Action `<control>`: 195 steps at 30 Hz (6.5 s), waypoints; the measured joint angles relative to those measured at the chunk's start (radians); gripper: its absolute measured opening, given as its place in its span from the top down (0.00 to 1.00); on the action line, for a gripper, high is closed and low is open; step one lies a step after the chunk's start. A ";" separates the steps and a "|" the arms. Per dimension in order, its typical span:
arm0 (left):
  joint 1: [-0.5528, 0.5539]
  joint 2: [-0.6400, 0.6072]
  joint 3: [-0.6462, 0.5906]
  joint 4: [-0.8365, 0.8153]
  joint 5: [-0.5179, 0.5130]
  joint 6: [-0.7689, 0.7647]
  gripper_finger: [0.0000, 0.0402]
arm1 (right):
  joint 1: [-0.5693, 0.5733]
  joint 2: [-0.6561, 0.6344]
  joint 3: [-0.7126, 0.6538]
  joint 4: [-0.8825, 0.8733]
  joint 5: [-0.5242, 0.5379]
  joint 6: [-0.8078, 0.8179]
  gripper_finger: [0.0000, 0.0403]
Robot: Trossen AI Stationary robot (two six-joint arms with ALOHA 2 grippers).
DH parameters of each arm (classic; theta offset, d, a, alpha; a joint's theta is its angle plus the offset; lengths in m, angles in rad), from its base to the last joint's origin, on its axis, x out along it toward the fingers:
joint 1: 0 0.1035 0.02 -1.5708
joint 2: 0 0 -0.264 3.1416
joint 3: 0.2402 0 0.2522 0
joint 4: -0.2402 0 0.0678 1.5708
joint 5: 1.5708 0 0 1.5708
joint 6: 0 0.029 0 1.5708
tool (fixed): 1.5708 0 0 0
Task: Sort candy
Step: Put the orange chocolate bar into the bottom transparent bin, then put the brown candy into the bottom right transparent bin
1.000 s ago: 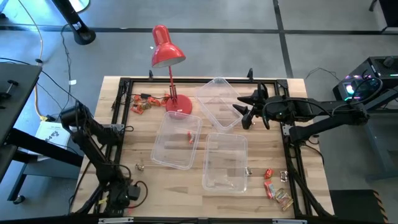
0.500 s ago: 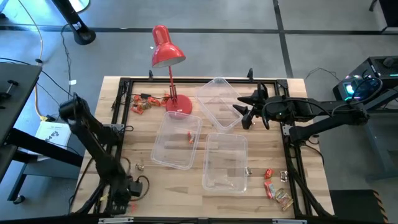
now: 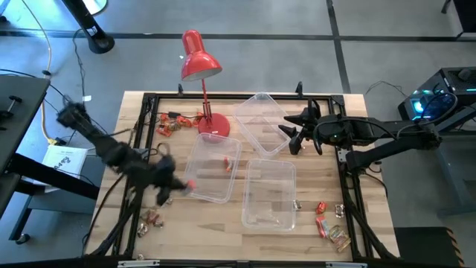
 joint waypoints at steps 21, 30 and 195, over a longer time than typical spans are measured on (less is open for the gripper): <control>0.374 0.182 0.219 -0.138 0.625 0.367 0.51 | 0.000 0.000 0.000 0.000 0.000 0.007 0.57; -0.122 0.270 0.205 -0.242 0.585 0.065 0.53 | 0.000 0.000 0.000 -0.002 0.000 0.006 0.57; 0.439 -0.008 -0.039 0.505 0.408 0.306 0.64 | 0.355 -0.039 0.000 -0.556 -0.619 0.655 0.57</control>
